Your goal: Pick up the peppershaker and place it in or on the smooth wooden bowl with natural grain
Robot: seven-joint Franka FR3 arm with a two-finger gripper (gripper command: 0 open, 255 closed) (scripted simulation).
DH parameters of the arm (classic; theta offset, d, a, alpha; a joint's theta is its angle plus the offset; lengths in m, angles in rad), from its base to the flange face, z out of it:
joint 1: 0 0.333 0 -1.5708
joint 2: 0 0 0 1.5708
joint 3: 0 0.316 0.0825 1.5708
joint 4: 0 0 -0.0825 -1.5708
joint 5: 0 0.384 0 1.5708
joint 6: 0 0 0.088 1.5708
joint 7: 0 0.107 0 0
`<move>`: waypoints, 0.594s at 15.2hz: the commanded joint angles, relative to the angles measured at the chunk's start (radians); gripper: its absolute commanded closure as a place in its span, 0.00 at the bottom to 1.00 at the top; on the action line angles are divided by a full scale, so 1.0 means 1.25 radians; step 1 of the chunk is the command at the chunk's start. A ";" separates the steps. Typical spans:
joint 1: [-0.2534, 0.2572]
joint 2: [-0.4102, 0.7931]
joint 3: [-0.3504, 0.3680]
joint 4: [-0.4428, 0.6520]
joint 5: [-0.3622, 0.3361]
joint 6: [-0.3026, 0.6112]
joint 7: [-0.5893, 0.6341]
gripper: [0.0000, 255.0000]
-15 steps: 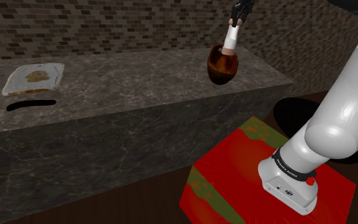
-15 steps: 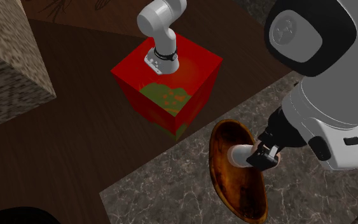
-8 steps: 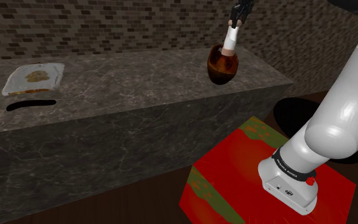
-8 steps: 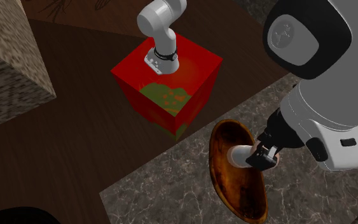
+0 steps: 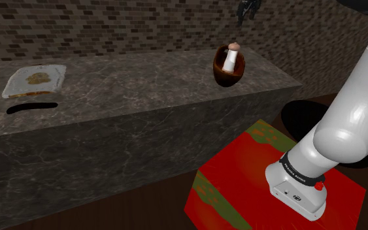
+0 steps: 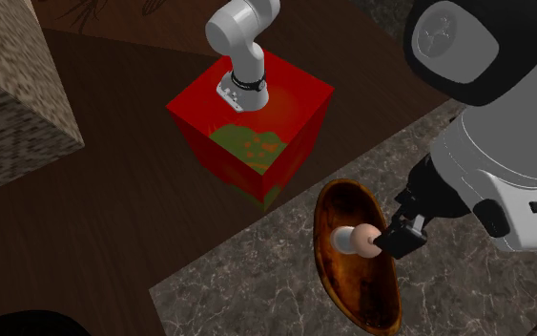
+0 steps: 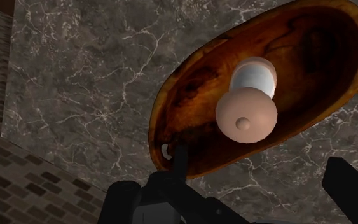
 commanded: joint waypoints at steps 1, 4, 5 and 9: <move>0.001 -0.003 0.000 0.046 -0.001 -0.049 -0.002 0.00; 0.001 -0.002 0.000 0.068 0.000 -0.071 -0.002 0.00; 0.001 -0.002 0.000 0.068 0.000 -0.071 -0.002 0.00; 0.001 -0.002 0.000 0.068 0.000 -0.071 -0.002 0.00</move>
